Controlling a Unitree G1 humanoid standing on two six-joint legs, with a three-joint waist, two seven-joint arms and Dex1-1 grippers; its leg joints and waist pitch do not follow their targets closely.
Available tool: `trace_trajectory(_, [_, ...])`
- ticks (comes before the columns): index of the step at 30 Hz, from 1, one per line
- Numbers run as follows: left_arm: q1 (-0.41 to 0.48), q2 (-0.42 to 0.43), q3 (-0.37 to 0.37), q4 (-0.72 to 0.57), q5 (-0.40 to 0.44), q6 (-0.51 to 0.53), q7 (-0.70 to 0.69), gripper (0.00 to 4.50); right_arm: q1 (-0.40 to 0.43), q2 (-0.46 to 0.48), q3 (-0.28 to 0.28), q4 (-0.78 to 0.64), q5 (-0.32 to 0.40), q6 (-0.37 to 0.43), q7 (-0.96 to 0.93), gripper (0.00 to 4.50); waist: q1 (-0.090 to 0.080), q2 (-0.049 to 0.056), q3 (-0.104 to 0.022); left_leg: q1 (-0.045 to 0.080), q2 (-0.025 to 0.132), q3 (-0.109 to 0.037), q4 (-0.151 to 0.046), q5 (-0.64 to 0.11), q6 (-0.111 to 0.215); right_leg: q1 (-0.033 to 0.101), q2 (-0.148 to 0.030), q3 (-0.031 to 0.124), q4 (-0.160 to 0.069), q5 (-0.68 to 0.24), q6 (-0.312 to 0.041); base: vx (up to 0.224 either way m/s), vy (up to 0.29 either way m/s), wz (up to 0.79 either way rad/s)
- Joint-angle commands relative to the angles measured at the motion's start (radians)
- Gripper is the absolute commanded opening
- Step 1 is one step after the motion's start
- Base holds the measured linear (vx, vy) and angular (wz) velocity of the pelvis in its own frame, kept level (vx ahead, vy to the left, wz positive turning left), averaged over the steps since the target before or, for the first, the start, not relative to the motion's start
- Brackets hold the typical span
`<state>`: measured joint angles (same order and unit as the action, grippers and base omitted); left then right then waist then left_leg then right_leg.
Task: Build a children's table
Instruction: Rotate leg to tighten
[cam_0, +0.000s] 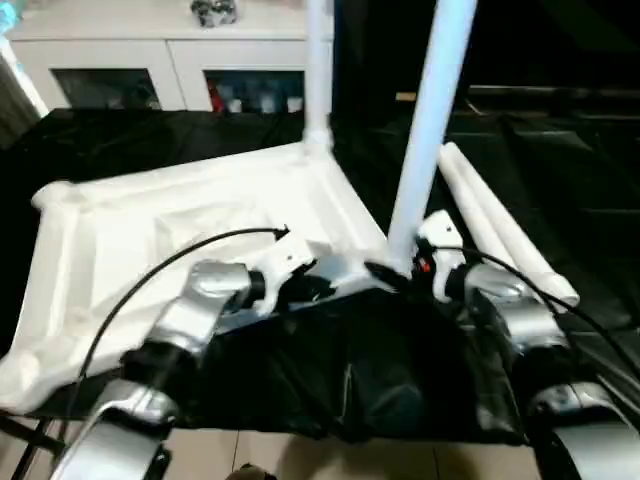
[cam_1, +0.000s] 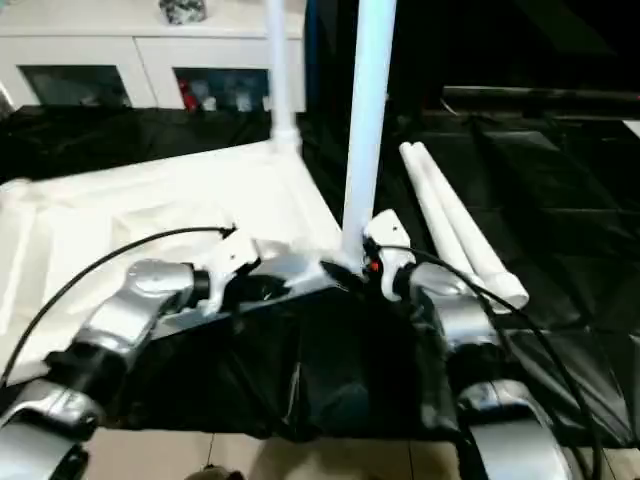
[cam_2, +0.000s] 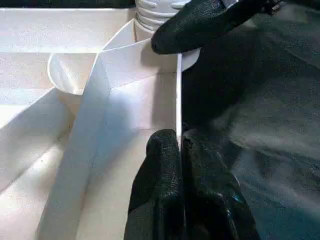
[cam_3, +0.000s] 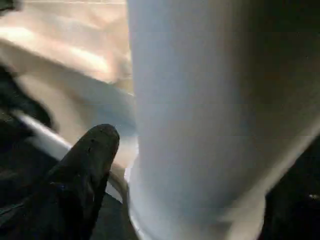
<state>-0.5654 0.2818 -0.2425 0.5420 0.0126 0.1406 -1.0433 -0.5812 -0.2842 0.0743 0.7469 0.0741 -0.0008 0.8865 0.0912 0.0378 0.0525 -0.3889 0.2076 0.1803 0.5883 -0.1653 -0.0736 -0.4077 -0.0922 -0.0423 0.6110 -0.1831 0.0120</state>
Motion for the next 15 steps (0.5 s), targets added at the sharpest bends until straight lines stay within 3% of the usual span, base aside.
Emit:
trace_trajectory(1, [-0.007, -0.011, -0.014, -0.066, -0.053, -0.036, -0.058, 0.0, 0.011, -0.004, 0.043, -0.045, 0.012, -0.002, 0.085, 3.88, 0.003, -0.02, -0.072, 0.015, 0.016, 0.004, -0.062, -0.186, 0.082, 0.048, -0.036, 0.021, -0.06, -0.115, -0.264, 0.0, 0.0, 0.0])
trace_trajectory(6, [0.026, 0.051, -0.019, -0.107, -0.08, -0.021, -0.159, 0.0, 0.067, -0.087, 0.065, -0.163, 0.057, 0.035, 0.266, 3.88, 0.011, -0.018, -0.07, 0.017, 0.018, 0.005, -0.063, -0.199, 0.088, 0.048, -0.036, 0.023, -0.062, -0.13, -0.258, 0.0, 0.0, 0.0])
trace_trajectory(9, [0.039, 0.076, -0.02, -0.118, -0.086, -0.02, -0.197, 0.0, 0.095, -0.121, 0.085, -0.222, 0.075, 0.066, 0.338, 3.88, 0.012, -0.014, -0.068, 0.019, 0.019, 0.004, -0.066, -0.22, 0.074, 0.045, -0.035, 0.023, -0.065, -0.167, -0.255, 0.0, 0.0, 0.0])
trace_trajectory(15, [0.048, 0.094, -0.024, -0.135, -0.093, 0.001, -0.224, 0.0, 0.115, -0.125, 0.103, -0.261, 0.079, 0.098, 0.367, 3.4, 0.02, -0.016, -0.068, 0.02, 0.019, 0.003, -0.068, -0.227, 0.056, 0.043, -0.038, 0.025, -0.067, -0.195, -0.246, 0.0, 0.0, 0.0])
